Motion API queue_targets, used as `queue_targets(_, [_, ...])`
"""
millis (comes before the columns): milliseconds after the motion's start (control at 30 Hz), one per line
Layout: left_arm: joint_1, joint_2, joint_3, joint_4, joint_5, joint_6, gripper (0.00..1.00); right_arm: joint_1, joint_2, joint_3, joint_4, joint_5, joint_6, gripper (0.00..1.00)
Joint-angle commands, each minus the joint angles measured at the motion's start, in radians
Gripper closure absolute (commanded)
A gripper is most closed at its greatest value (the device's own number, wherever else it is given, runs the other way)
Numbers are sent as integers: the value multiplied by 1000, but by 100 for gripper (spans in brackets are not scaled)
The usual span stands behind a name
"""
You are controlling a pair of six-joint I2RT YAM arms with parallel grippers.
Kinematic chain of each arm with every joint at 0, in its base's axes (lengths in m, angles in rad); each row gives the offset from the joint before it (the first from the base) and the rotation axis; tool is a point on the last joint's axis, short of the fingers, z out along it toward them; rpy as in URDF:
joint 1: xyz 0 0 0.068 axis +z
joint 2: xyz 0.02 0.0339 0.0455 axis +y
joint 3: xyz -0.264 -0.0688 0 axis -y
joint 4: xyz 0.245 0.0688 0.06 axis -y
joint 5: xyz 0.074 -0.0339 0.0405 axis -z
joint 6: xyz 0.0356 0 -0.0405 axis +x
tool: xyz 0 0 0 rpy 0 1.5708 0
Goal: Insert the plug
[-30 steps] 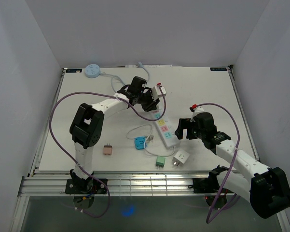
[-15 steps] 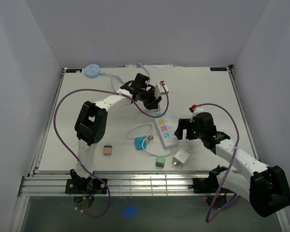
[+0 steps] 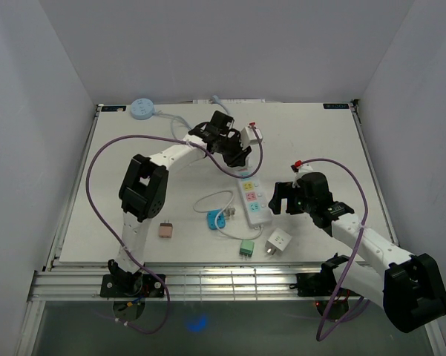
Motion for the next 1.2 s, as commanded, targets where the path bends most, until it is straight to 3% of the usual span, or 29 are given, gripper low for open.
queue_targets(0, [-27, -8, -31, -69, -65, 12, 100, -3, 3, -1, 41, -13, -10, 5])
queue_targets(267, [-68, 5, -12, -84, -192, -1, 100, -6, 3, -2, 41, -14, -9, 5])
queue_targets(733, [-79, 31, -7, -114, -189, -21, 100, -14, 4, -5, 41, -19, -9, 5])
queue_targets(900, [-49, -3, -107, -37, -68, -17, 100, -16, -2, -5, 41, -22, -9, 5])
queue_targets(1167, [5, 18, -80, -58, 60, -49, 100, -17, -4, -7, 43, -27, -10, 5])
